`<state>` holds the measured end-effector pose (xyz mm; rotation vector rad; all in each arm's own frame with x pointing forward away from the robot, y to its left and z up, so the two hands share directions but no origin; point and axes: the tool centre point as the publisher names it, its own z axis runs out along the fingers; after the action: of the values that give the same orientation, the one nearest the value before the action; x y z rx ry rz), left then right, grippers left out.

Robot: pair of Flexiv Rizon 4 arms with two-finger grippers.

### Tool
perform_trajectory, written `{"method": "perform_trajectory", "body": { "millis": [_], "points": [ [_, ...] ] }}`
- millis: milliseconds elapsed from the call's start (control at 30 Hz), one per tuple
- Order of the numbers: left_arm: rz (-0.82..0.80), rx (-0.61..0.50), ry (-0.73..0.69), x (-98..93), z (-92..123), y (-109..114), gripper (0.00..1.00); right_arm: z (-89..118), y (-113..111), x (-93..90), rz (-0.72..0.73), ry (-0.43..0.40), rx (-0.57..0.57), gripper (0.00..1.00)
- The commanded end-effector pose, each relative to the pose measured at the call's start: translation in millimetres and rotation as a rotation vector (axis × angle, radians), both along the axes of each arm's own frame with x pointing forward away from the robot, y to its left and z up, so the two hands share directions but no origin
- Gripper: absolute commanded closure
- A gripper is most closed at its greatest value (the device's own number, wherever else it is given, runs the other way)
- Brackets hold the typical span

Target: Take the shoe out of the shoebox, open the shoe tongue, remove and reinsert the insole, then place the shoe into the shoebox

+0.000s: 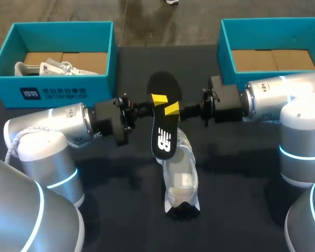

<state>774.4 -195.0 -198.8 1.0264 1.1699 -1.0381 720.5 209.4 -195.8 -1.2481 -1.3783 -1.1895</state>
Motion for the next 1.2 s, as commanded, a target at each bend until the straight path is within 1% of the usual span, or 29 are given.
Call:
{"method": "perform_trajectory", "body": {
  "millis": [33,300,333,367,400,533,600,667,833,933,967,1033,1133,1200],
  "points": [
    [0.011,0.014,-0.007,-0.2,-0.9,-5.0,1.0,-0.2,1.1,-0.8,-0.002,0.0,-0.002,1.0],
    [0.011,0.024,-0.012,1.0,-0.8,-3.1,1.0,-0.2,1.2,0.5,0.003,0.007,-0.007,1.0],
    [0.01,0.025,-0.012,0.4,-0.4,-2.6,1.0,0.2,1.1,0.9,0.009,0.014,-0.018,0.88],
    [0.008,0.027,-0.01,-0.5,0.2,-1.9,1.0,0.6,1.1,1.0,0.009,0.019,-0.025,0.45],
    [0.006,0.028,-0.01,-1.4,0.8,-1.3,1.0,0.9,1.0,1.3,0.009,0.019,-0.025,0.0],
    [-0.007,0.032,0.007,-6.2,4.3,4.6,1.0,4.5,-5.5,-1.8,0.018,0.017,-0.072,0.0],
    [-0.013,0.041,0.016,-9.0,5.4,8.3,1.0,6.1,-14.2,-5.9,0.016,0.013,-0.088,0.0],
    [-0.024,0.049,0.034,-11.5,5.3,12.6,1.0,6.6,-24.6,-9.9,0.015,0.006,-0.098,0.0],
    [-0.043,0.072,0.084,-20.0,5.1,26.3,1.0,4.4,-55.2,-18.4,0.028,-0.008,-0.169,0.0],
    [-0.053,0.094,0.109,-26.2,5.7,34.1,1.0,3.1,-73.1,-22.0,0.03,-0.022,-0.207,0.0],
    [-0.061,0.097,0.131,-29.1,6.3,37.1,1.0,3.5,-79.8,-23.5,0.039,-0.038,-0.217,0.0],
    [-0.069,0.12,0.146,-33.1,6.4,39.8,1.0,3.6,-87.3,-25.1,0.05,-0.044,-0.235,0.0],
    [-0.096,0.151,0.188,-44.1,7.0,42.5,1.0,3.8,-98.7,-26.7,0.083,-0.067,-0.272,0.0],
    [-0.132,0.177,0.242,-52.9,6.0,43.1,1.0,3.7,-106.7,-27.4,0.11,-0.078,-0.305,0.0]
  ]
}}
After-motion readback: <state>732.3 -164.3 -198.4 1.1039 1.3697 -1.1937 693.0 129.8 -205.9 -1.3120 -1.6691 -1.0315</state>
